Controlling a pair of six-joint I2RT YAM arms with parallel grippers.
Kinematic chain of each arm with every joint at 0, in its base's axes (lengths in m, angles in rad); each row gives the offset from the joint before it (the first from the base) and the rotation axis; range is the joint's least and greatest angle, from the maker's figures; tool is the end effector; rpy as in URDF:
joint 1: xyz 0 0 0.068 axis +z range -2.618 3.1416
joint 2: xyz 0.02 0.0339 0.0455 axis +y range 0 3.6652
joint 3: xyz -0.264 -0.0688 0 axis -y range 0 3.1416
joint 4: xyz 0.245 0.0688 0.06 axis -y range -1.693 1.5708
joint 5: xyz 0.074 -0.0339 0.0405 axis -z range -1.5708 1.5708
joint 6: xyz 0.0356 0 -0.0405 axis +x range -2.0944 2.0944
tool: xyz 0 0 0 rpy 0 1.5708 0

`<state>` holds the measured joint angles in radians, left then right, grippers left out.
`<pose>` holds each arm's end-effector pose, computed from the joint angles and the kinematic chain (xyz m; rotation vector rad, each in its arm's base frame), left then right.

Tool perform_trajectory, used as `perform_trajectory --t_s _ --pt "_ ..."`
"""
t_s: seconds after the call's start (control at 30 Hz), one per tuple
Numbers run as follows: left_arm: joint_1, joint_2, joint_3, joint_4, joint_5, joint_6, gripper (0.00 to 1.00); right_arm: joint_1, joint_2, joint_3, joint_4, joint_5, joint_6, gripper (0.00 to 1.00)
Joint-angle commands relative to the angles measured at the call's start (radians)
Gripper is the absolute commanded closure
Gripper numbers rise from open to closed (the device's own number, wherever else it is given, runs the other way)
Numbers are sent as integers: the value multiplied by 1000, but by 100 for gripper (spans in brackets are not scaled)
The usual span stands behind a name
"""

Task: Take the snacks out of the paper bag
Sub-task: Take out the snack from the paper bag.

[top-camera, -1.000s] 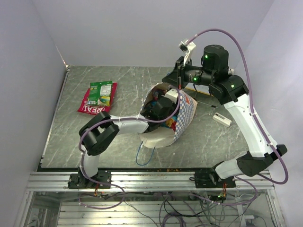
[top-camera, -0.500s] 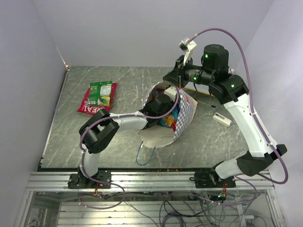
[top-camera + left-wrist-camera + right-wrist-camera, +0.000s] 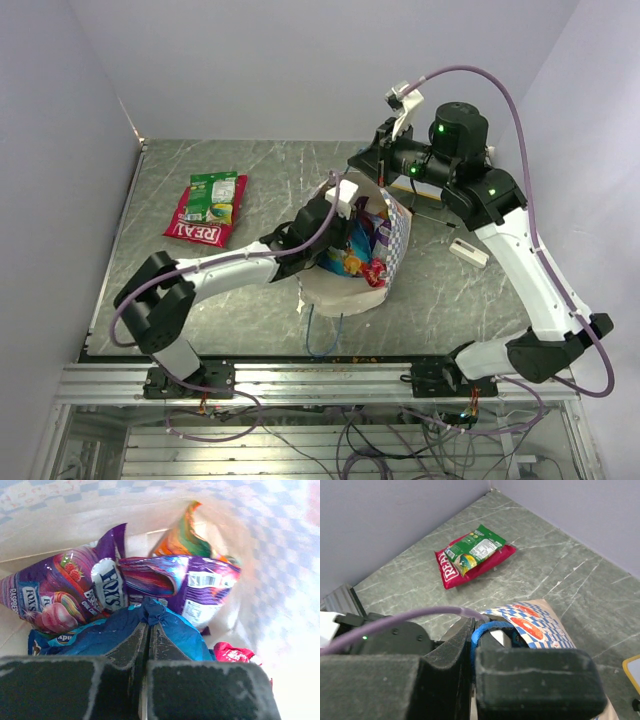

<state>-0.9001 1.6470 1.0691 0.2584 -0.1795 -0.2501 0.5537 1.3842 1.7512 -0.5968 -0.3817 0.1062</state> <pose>0.2422 -0.2950 0.2589 0.4969 1.8672 -0.6121 0.2332 0.1598 0.4925 -0.6822 1.7290 0.8079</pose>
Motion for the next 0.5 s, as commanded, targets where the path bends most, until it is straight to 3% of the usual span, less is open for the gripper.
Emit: perform_trajectory --t_s 0.0,0.3,0.47 --pt "-1 -141 8 27 114 -64 93 8 -46 -21 89 37 1 100" --pt "-4 -285 106 -171 136 -112 93 8 -70 -61 112 53 -22 100" --pt "-3 -319 201 -281 62 -126 93 9 -104 -110 147 60 -14 100"
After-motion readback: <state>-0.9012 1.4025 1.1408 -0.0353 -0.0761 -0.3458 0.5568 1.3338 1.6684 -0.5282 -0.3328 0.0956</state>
